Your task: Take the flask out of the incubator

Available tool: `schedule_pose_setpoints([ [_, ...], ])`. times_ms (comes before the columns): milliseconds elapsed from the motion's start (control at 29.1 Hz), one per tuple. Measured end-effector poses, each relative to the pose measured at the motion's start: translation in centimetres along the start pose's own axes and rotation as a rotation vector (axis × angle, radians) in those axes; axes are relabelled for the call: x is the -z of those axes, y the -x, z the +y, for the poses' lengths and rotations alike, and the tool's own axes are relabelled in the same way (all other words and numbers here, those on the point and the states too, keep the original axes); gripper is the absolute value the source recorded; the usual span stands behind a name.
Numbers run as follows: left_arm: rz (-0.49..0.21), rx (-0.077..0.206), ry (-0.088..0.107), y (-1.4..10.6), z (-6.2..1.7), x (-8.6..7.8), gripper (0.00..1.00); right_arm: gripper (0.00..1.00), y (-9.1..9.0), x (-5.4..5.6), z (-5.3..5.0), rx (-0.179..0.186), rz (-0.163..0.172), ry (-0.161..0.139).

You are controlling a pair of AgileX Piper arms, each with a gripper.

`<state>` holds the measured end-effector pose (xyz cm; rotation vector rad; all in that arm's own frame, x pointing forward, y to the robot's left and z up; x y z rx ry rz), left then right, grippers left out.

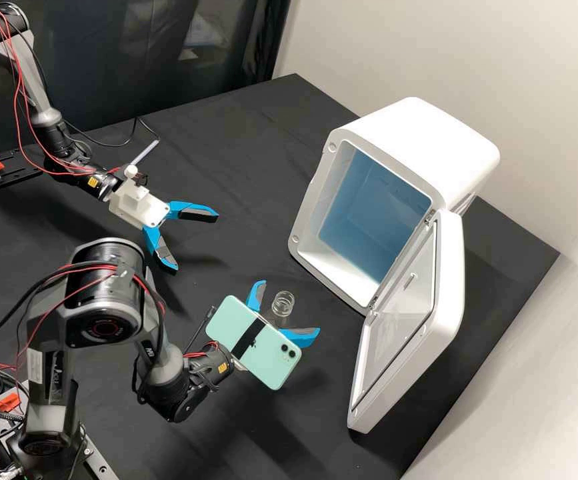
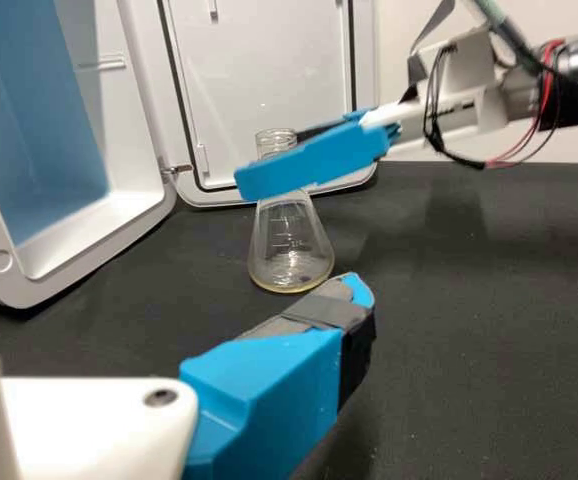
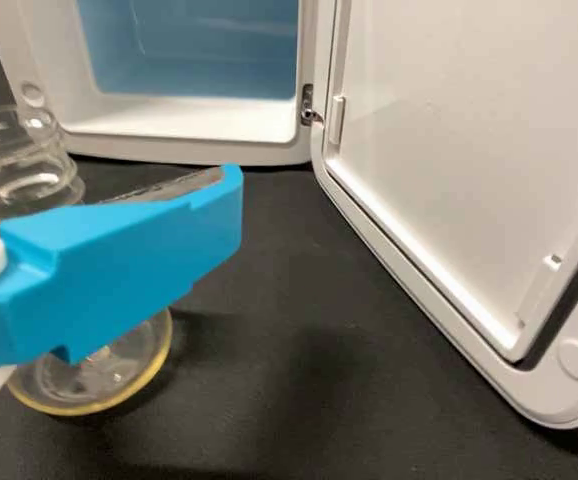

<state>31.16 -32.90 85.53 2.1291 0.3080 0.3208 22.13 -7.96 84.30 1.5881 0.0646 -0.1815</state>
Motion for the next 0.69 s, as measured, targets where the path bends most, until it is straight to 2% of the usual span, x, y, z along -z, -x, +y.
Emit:
schedule_pose_setpoints([
  [34, -0.001, 0.0, -0.006, 0.0, -0.03, -0.2, 1.0, 1.0, 0.2, 0.0, 0.2, -0.007, 0.0, -0.031],
  [103, 0.007, -0.001, -0.004, 0.0, -0.02, -0.2, 1.0, 1.0, 0.8, 0.3, 0.6, -0.024, 0.002, -0.057],
  [275, 0.033, -0.005, -0.01, -0.1, -0.2, -0.3, 1.0, 1.0, 1.3, 0.7, 1.0, -0.052, 0.009, -0.064],
  [378, 0.068, -0.008, -0.006, -0.2, -0.73, -0.4, 1.0, 1.0, 1.3, 0.8, 1.1, -0.055, 0.013, -0.061],
  [447, 0.079, -0.02, -0.008, -0.2, -0.85, -0.4, 1.0, 1.0, 1.3, 0.8, 1.1, -0.055, 0.013, -0.061],
  [585, 0.074, -0.075, -0.012, -0.2, -0.82, -0.4, 1.0, 1.0, 1.3, 0.8, 1.1, -0.055, 0.013, -0.061],
  [619, 0.073, -0.086, -0.01, -0.1, -0.74, -0.4, 1.0, 1.0, 1.3, 0.8, 1.1, -0.055, 0.013, -0.061],
  [688, 0.072, -0.104, 0.01, -0.1, -0.59, -0.4, 1.0, 1.0, 1.3, 0.8, 1.1, -0.055, 0.013, -0.061],
])
